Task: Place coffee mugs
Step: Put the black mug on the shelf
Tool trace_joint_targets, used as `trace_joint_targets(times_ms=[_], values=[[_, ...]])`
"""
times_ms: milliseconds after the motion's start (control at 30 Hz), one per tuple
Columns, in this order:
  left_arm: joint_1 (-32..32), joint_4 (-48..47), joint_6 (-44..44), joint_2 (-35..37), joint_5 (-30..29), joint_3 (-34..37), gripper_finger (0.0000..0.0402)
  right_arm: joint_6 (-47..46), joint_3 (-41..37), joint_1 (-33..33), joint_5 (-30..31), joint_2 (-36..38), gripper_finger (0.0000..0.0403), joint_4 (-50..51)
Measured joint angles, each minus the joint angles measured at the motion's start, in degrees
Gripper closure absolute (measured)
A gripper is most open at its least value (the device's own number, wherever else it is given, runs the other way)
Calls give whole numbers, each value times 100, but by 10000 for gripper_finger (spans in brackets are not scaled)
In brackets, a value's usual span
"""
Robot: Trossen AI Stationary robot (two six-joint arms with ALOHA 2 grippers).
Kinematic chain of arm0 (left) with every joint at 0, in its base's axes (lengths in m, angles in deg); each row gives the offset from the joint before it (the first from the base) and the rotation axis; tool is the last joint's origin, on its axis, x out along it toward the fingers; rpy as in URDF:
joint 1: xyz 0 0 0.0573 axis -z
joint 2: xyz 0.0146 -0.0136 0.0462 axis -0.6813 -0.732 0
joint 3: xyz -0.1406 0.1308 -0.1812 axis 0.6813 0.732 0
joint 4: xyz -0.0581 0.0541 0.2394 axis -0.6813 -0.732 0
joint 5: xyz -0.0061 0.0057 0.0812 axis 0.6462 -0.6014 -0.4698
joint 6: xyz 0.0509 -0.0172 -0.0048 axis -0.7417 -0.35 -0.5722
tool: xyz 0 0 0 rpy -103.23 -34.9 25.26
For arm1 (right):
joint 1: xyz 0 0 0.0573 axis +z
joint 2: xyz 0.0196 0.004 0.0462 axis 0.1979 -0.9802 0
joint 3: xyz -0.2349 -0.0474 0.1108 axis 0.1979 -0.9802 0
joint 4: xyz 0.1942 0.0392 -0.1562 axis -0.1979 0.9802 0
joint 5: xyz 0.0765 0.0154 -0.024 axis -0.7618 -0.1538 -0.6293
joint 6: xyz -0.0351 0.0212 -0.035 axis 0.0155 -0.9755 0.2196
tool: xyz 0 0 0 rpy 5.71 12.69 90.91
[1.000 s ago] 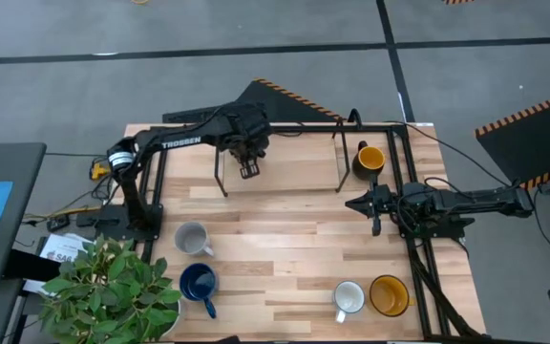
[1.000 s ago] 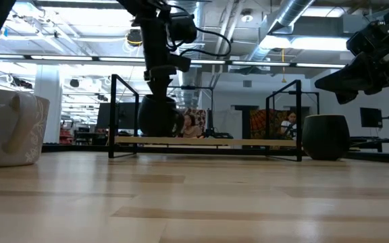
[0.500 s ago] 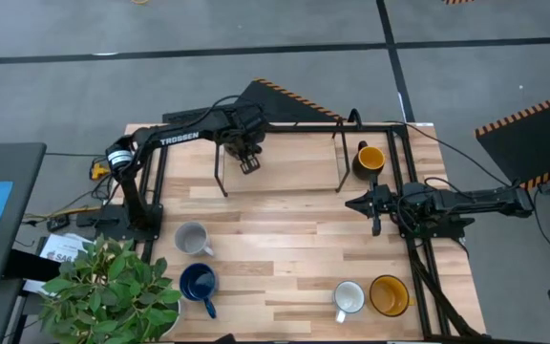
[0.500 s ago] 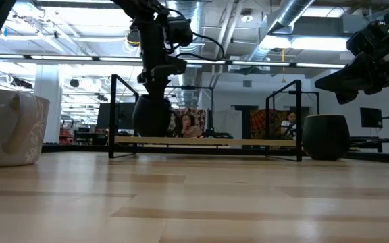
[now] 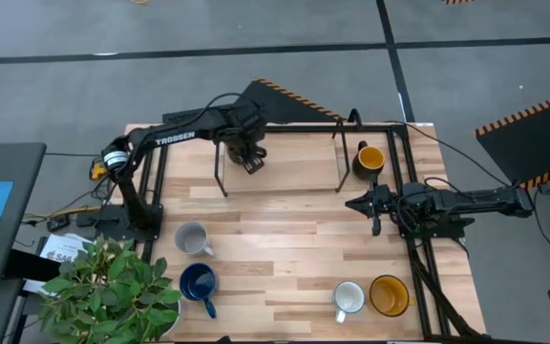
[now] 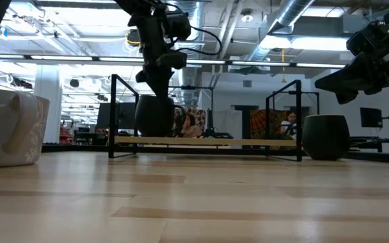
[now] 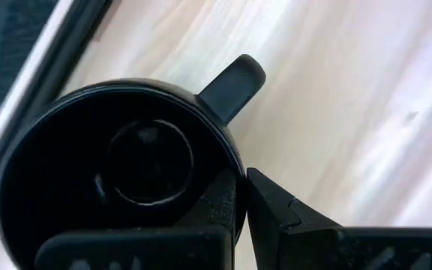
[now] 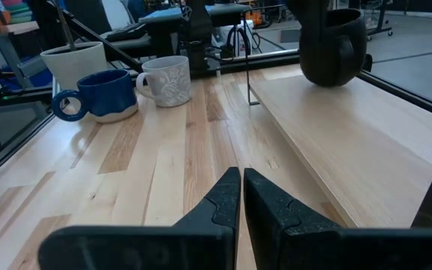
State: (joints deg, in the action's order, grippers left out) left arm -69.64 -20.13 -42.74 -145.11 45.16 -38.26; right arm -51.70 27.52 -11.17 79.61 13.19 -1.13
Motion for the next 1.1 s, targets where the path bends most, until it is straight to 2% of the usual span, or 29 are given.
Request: trace_joint_targets(times_ms=[533, 1100], values=[[-319, 12, 366, 36, 54, 2, 401, 0, -1, 0, 0, 1, 355, 0], [-323, -14, 487, 36, 93, 2, 382, 0, -2, -1, 0, 0, 355, 1]])
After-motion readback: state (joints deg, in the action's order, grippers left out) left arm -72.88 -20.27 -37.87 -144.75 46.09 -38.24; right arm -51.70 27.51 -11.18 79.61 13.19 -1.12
